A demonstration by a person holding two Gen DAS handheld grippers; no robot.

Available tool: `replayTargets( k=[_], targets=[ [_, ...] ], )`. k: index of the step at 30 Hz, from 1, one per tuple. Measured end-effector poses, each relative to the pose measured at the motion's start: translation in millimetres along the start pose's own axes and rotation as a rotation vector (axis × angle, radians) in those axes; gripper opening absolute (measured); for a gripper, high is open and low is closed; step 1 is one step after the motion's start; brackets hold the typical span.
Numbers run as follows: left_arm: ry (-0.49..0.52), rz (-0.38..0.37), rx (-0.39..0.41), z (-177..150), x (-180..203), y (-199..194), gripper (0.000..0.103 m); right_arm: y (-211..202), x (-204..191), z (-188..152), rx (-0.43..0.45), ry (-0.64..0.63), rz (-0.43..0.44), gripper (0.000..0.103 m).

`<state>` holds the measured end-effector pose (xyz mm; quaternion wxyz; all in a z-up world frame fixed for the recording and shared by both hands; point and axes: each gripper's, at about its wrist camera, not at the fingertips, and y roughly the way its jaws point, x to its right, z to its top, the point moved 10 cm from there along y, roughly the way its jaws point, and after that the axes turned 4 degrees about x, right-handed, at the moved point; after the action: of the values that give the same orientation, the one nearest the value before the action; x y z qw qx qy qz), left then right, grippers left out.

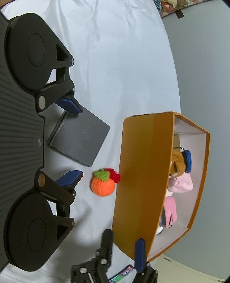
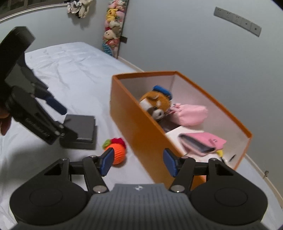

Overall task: Organize objects
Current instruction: 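Move both tools toward the grey case and orange knitted ball on the bed, then grasp the dark grey case with the left gripper while the right gripper grasps the orange knitted ball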

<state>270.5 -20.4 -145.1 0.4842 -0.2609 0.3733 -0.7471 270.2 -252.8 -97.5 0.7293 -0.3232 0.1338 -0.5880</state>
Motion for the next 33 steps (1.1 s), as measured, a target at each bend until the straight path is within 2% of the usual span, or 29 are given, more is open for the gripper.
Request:
replayTargets(
  k=[7,14,20,24,33],
  targets=[
    [0.056,0.006,0.03,3,-4,12,0.086,26,-5,-17,-0.053,0.033,0.028,0.063],
    [0.187,0.001,0.036,-3,2,23,0.092,45,-7,-26,-0.082,0.062,0.061,0.063],
    [0.318,0.015,0.012,-10,11,33,0.097,59,-11,-29,-0.094,0.082,0.09,0.063],
    [0.319,0.004,-0.003,-10,14,40,0.098,68,-14,-28,-0.103,0.109,0.113,0.063],
    [0.251,-0.032,-0.013,-14,16,51,0.098,87,-24,-26,-0.118,0.124,0.136,0.062]
  ],
)
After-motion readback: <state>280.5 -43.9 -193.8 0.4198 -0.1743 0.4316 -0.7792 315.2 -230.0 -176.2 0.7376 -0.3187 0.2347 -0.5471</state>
